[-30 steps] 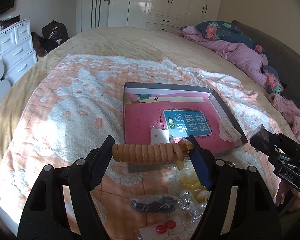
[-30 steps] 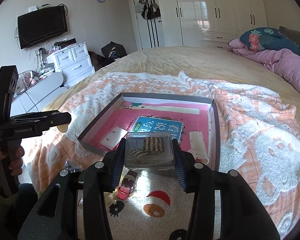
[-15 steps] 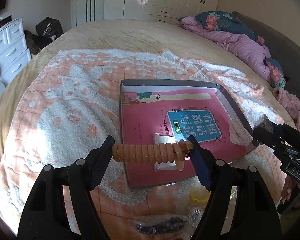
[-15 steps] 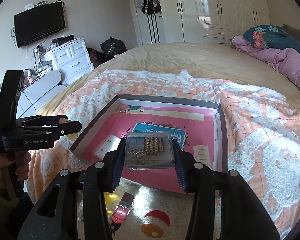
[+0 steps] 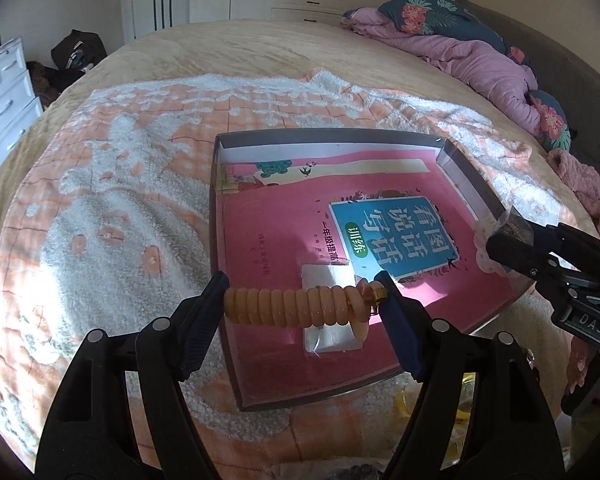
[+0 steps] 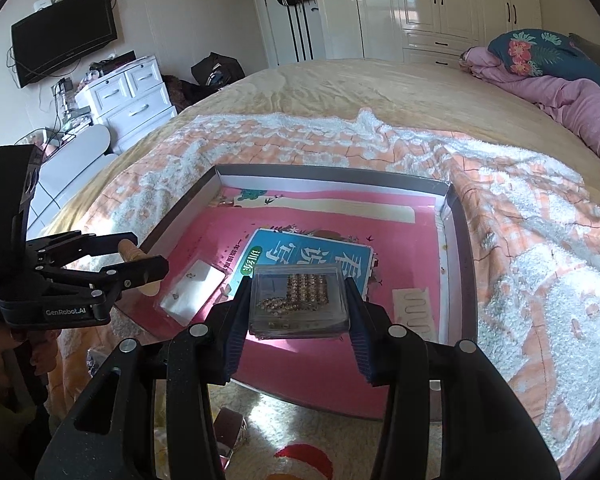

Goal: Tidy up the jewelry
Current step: 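Carry the bracelet with left tool into the pink box while right tool carries the stud box there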

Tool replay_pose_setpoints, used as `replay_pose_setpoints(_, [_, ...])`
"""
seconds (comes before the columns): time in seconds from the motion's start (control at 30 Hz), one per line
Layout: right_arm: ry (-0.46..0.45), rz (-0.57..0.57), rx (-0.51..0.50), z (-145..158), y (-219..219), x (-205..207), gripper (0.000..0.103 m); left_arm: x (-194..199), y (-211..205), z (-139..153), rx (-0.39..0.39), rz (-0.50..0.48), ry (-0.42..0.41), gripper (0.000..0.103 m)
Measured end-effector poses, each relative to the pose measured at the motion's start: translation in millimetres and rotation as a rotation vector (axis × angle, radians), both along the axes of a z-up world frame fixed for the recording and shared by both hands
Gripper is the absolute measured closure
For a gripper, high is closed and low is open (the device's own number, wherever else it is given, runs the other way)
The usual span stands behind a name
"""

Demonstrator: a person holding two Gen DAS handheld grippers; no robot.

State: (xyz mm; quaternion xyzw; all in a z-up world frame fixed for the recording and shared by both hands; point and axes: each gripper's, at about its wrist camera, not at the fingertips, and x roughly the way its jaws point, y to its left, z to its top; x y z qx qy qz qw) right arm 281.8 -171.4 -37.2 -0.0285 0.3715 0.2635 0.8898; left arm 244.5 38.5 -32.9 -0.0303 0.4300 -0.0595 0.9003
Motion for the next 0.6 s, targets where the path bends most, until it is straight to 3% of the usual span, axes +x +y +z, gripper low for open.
replay_pose_setpoints(0.6, [0.110, -0.005, -0.004, -31, 7, 17, 0.059, 5, -13, -11, 0.020, -0.055, 0.025, 0.037])
